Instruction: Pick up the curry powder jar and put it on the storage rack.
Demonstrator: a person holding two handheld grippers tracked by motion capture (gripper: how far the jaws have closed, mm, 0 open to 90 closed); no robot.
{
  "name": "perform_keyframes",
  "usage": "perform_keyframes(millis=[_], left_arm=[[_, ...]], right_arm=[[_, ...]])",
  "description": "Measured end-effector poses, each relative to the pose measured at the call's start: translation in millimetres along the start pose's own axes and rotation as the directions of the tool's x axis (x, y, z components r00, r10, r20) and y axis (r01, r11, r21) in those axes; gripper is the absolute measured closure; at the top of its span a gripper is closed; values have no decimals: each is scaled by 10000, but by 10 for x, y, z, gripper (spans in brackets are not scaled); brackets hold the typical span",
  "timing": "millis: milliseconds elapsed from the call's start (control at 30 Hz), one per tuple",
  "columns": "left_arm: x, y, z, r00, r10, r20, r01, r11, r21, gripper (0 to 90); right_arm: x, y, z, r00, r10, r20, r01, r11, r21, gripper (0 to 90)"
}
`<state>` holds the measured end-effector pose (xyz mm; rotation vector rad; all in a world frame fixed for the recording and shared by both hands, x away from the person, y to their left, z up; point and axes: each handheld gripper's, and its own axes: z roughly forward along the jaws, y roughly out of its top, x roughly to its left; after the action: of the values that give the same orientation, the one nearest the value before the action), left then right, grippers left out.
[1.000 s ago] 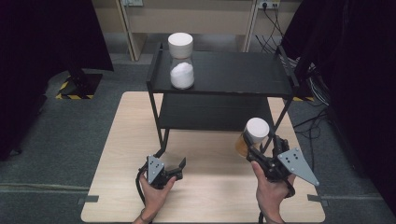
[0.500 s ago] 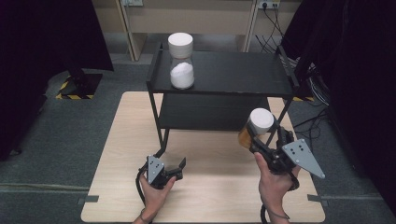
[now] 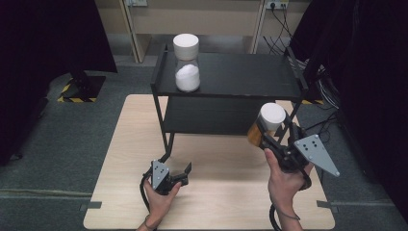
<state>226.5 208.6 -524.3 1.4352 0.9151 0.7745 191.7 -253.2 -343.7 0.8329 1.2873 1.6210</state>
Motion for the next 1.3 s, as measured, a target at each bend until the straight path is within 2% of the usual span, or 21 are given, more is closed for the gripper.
perform_keyframes(millis=[300, 600, 1300], left_arm=[[0, 0, 0, 10000, -7, -7, 7, 10000, -2, 69], [0, 1, 0, 10000, -12, -9, 12, 10000, 3, 69], [-1, 1, -1, 10000, -19, -24, 19, 10000, 3, 69]], right_arm=[[-3, 120, 41, 9996, 102, 268, -101, 9999, -56, 339], [-21, 170, 74, 9994, 86, 330, -85, 10000, -42, 339], [-22, 440, 212, 9992, -132, 382, 140, 9997, -207, 339]])
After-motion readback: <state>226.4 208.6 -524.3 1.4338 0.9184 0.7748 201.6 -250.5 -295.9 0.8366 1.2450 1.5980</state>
